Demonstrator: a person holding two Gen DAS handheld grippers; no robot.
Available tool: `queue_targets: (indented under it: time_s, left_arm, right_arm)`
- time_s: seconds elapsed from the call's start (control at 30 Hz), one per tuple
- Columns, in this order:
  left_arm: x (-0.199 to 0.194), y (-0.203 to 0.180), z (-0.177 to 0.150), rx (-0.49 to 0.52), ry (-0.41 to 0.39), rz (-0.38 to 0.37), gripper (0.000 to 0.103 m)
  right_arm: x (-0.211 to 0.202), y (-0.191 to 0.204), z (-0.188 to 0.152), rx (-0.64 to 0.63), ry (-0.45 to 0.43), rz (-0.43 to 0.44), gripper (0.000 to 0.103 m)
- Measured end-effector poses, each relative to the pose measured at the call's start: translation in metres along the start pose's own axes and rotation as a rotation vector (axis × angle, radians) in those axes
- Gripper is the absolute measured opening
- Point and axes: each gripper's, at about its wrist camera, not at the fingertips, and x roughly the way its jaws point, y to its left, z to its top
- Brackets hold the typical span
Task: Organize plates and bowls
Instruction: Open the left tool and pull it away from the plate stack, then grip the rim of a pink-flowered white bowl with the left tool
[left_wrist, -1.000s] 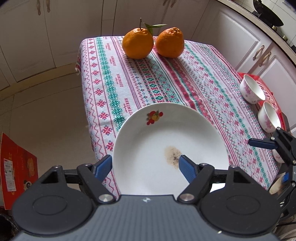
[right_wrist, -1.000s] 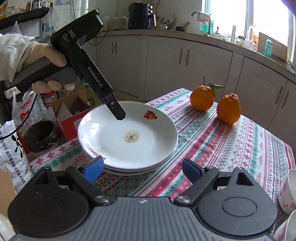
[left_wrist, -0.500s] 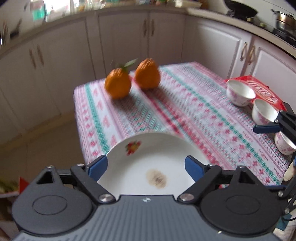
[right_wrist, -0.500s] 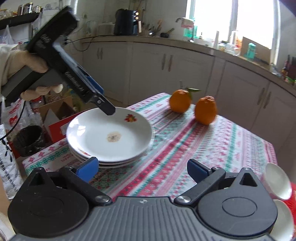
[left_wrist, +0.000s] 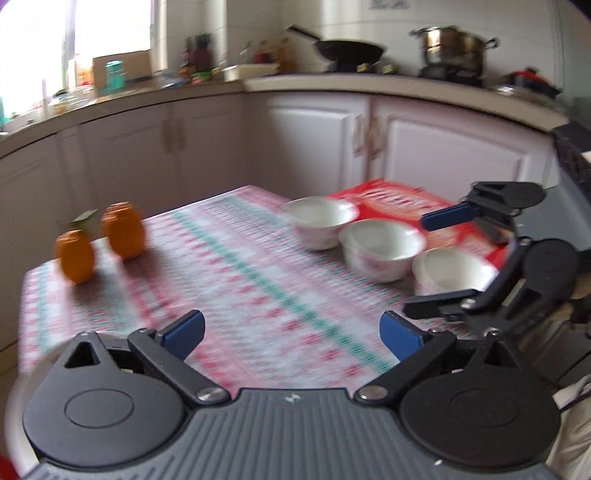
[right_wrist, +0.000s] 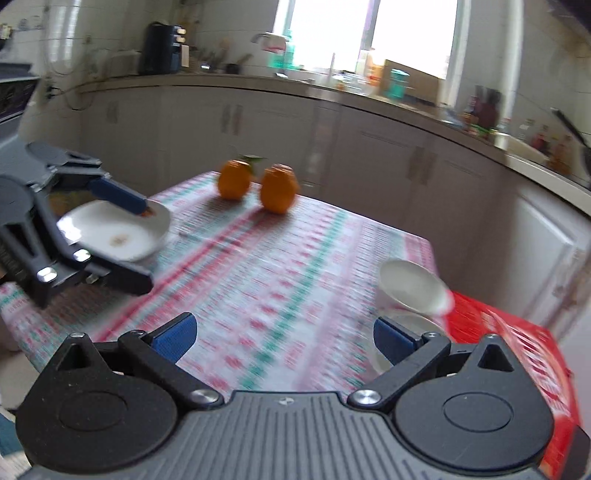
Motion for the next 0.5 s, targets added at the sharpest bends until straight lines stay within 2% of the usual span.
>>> queue_targets:
  time_s: [0.13, 0.3, 0.5]
  left_arm:
    - [0.020, -0.034, -0.007, 0.010, -0.029, -0.047, 0.101]
    - [0.039, -0.073, -0.015, 0.070, -0.034, -0.082, 0.101]
    - [0.058, -0.111, -0.021, 0.153, -0.023, -0.114, 0.101]
  right_arm:
    - [-0.016, -0.028, -0.022, 0.055, 0.034, -0.064, 0.103]
    - [-0.031, -0.057, -0.044, 0.116, 0.063, -0.093, 0.103]
    - [-0.032, -0.083, -0.063, 0.215, 0.085, -0.060, 0.103]
